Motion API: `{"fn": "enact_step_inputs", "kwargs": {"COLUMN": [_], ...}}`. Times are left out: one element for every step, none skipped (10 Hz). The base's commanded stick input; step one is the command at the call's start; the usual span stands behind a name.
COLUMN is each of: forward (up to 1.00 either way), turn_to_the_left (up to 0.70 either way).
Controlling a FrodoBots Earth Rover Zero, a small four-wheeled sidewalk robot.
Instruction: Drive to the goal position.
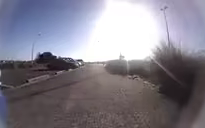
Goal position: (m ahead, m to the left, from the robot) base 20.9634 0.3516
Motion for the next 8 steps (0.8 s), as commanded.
{"fn": "enact_step_inputs", "kwargs": {"forward": [0.70, 0.70, 0.70, 0.70, 0.70, 0.70, 0.70, 0.70], "turn_to_the_left": [0.00, 0.00, 0.00, 0.00, 0.00, 0.00, 0.00, 0.00]}}
